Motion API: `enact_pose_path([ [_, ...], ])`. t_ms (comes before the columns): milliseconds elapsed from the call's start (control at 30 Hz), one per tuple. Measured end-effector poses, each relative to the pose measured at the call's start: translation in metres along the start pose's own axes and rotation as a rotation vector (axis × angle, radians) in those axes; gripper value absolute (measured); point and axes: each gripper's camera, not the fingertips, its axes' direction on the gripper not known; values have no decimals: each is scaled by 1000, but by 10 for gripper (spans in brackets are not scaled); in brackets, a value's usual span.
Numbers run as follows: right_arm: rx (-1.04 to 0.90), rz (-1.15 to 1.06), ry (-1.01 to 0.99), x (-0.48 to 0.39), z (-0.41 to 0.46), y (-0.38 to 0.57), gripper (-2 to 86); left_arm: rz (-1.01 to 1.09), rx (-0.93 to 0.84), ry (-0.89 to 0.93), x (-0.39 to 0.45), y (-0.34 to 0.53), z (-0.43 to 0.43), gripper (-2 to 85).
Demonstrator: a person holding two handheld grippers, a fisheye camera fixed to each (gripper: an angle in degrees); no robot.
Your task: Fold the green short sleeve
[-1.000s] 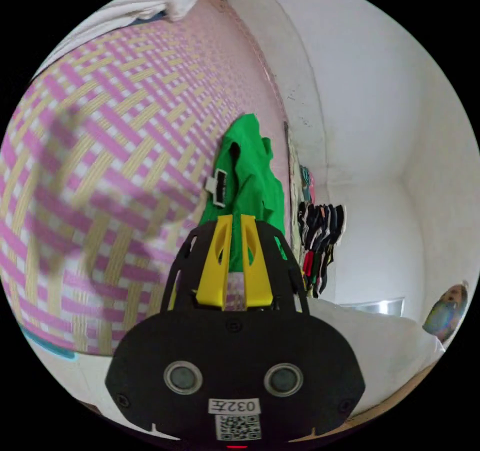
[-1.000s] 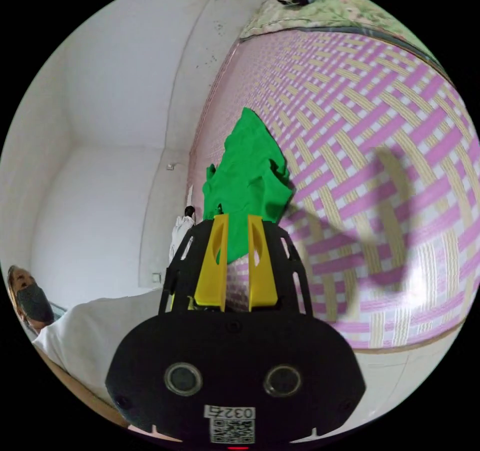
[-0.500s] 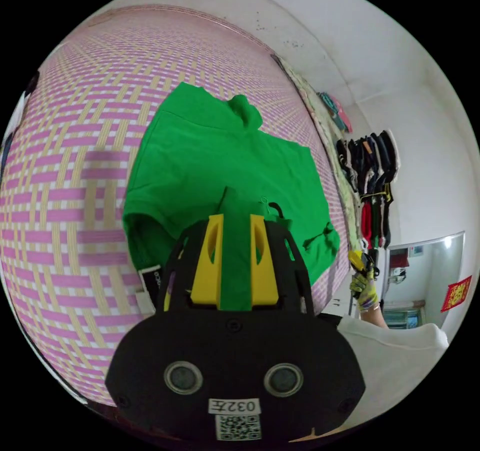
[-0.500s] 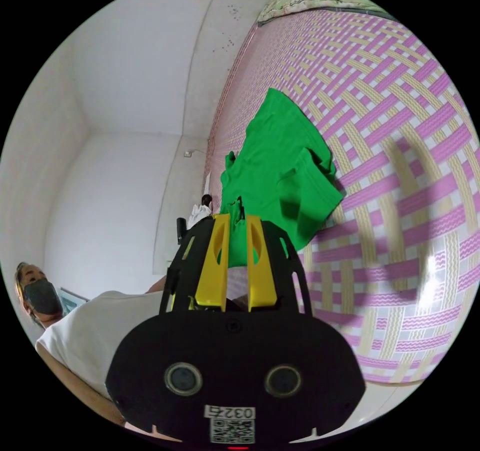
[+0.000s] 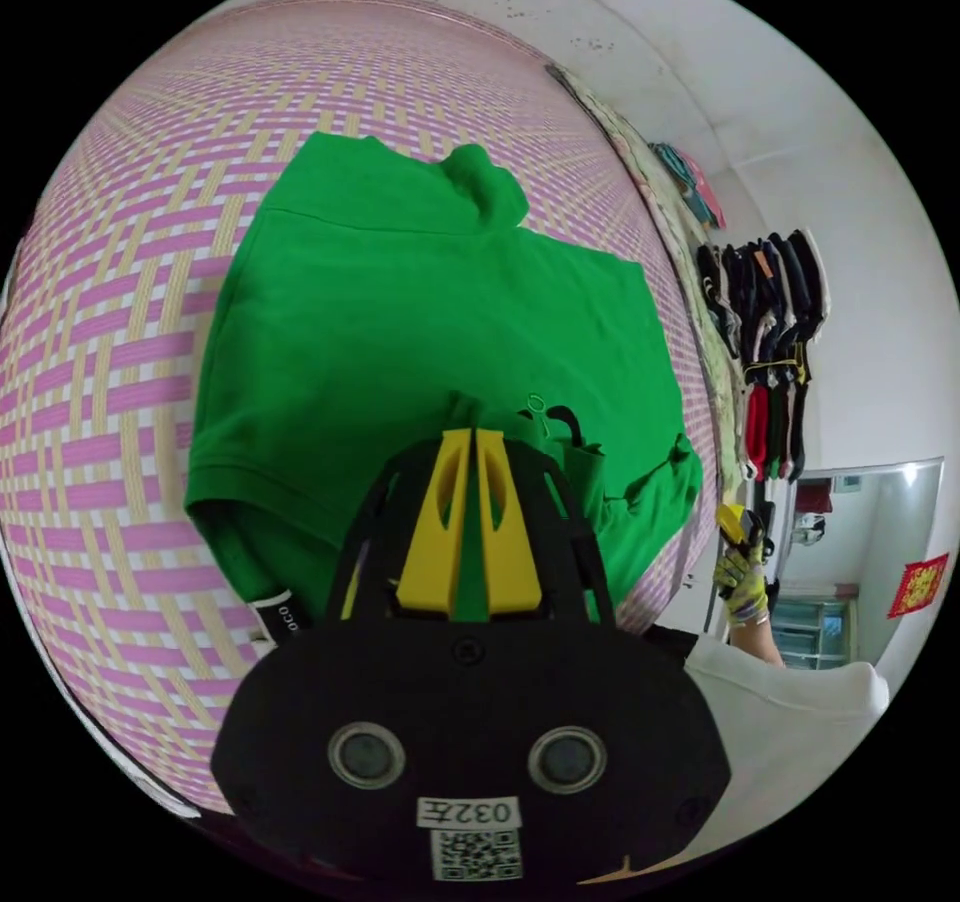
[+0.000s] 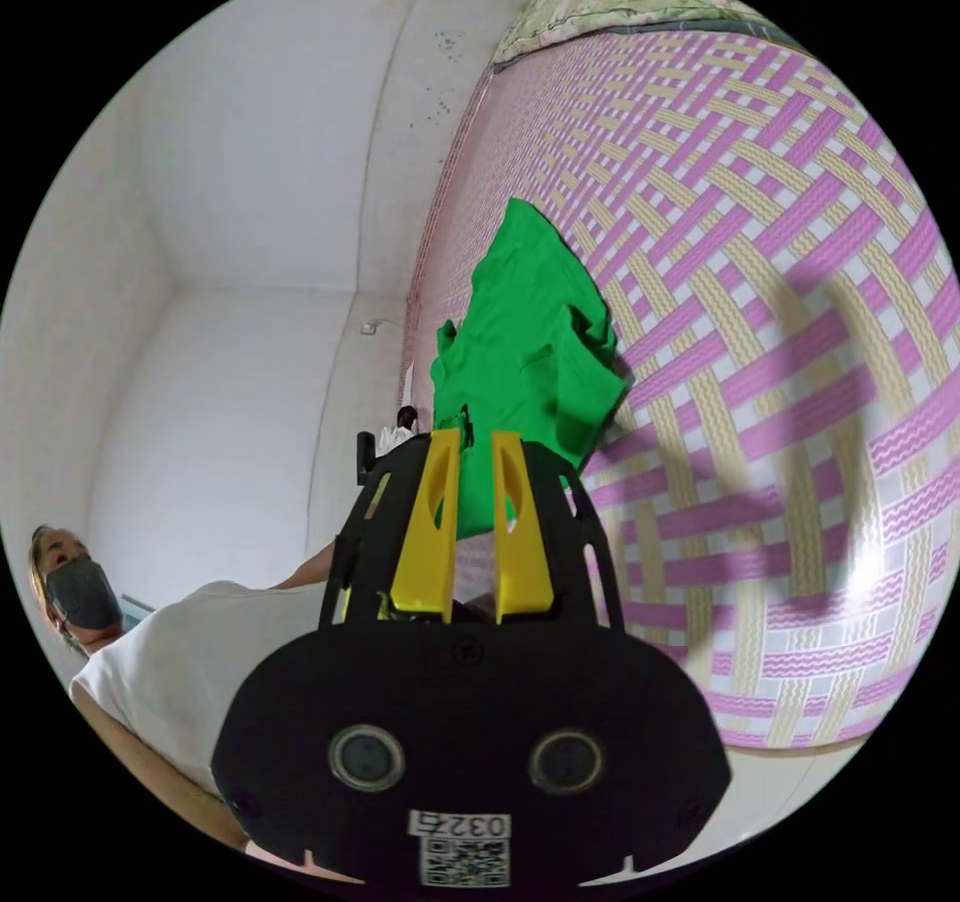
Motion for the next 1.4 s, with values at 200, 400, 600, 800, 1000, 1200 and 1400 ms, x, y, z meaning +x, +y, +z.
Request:
enact_pose_path([
  [200, -10, -45, 112, -27, 10, -29, 59, 245, -154, 383, 36, 50, 34, -9],
  [400, -23, -80, 147, -55, 22, -51, 59, 299, -319, 424, 24, 163, 27, -9],
  [600, -44, -89, 236, -79, 42, -82, 58, -70, -273, 229, -53, 226, -10, -6],
  [800, -149, -177, 371, -115, 83, -128, 62, -213, -110, 327, -37, 221, -9, 60],
  [1000, -290, -236, 591, -130, 121, -133, 51, -243, -74, 183, -15, 173, -9, 6],
  [1200, -261, -262, 651, -141, 122, -82, 5, -234, -52, 112, -3, 76, -17, -13],
  [1400, -371, -232, 473, -148, 188, -40, 2, -152, -112, -79, 45, -76, -23, -14],
])
